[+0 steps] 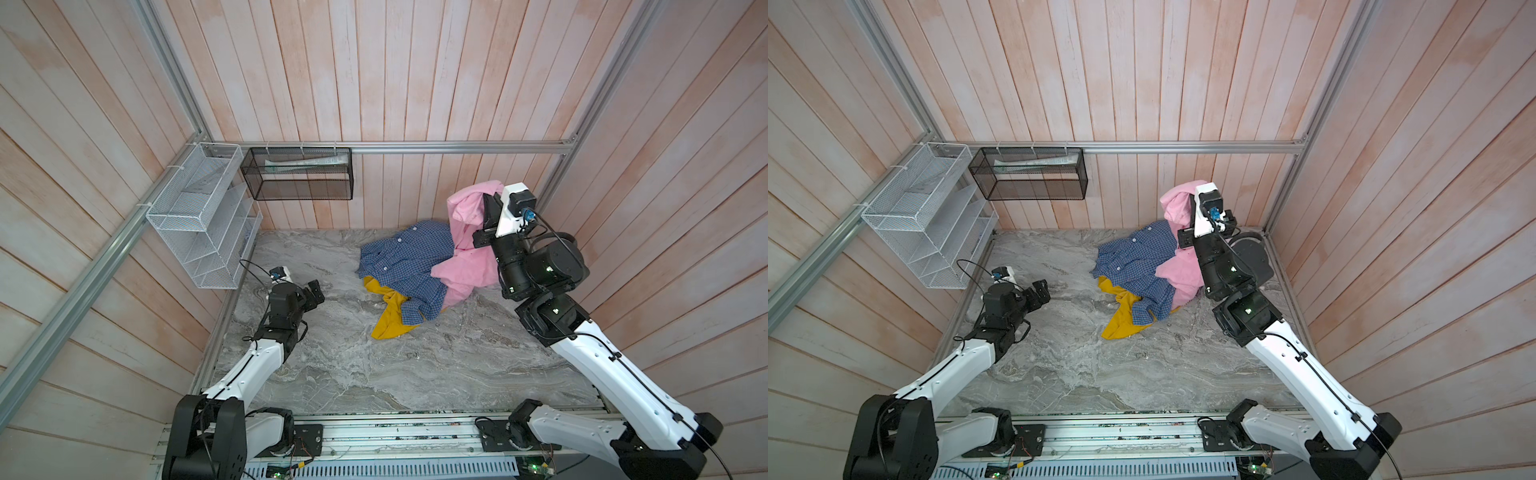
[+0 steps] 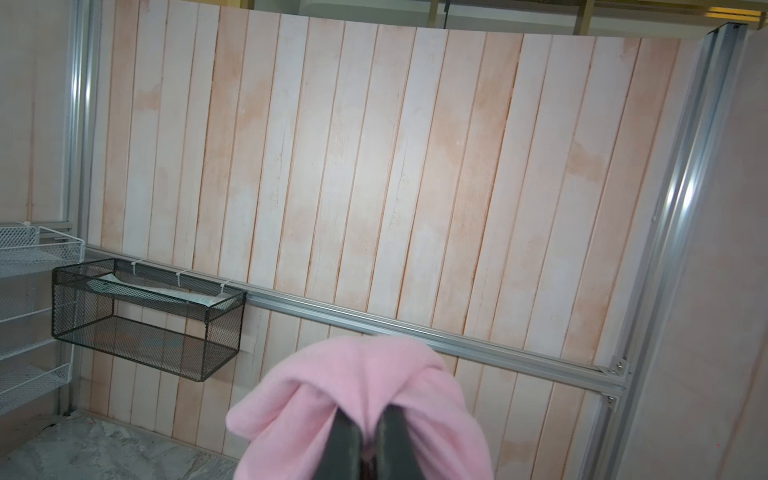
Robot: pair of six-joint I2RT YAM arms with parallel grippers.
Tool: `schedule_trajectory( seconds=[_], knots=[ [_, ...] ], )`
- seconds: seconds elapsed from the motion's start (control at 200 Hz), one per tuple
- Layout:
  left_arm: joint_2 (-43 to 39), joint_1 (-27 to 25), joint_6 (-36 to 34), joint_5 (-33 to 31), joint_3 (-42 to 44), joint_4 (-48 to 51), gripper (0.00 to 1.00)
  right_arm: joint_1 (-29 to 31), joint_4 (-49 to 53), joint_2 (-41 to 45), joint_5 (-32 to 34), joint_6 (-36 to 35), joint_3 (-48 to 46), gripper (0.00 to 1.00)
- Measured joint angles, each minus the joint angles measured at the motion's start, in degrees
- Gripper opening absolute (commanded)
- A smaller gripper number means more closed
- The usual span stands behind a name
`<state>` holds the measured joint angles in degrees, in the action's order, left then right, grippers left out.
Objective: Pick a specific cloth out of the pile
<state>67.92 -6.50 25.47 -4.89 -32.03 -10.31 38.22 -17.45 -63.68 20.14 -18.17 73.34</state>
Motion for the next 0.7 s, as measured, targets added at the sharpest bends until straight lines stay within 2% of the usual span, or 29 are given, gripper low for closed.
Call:
schedule_trajectory(
  seconds=[0.16,0.36,0.525,0.7],
  knots=[
    [1.9,-4.0,-1.9,1.4,-2.0,-0.6,1.0,0.0,3.0,-4.0,-3.8,0.0,5.8,0.0],
    [6.4,-8.7,-3.2,1.7,-6.6,-2.4,1.0,0.0,10.3,-10.1,-6.4,0.0,19.1,0.0],
    [6.8,-9.4,-3.2,1.6,-6.9,-3.0,1.0,-0.9,18.0,-10.8,-0.3,0.4,21.3,0.0],
    [6.0,-9.4,-3.4,1.1,-6.2,-2.9,1.0,-7.1,30.1,-10.8,9.1,4.7,17.6,0.0]
  ],
)
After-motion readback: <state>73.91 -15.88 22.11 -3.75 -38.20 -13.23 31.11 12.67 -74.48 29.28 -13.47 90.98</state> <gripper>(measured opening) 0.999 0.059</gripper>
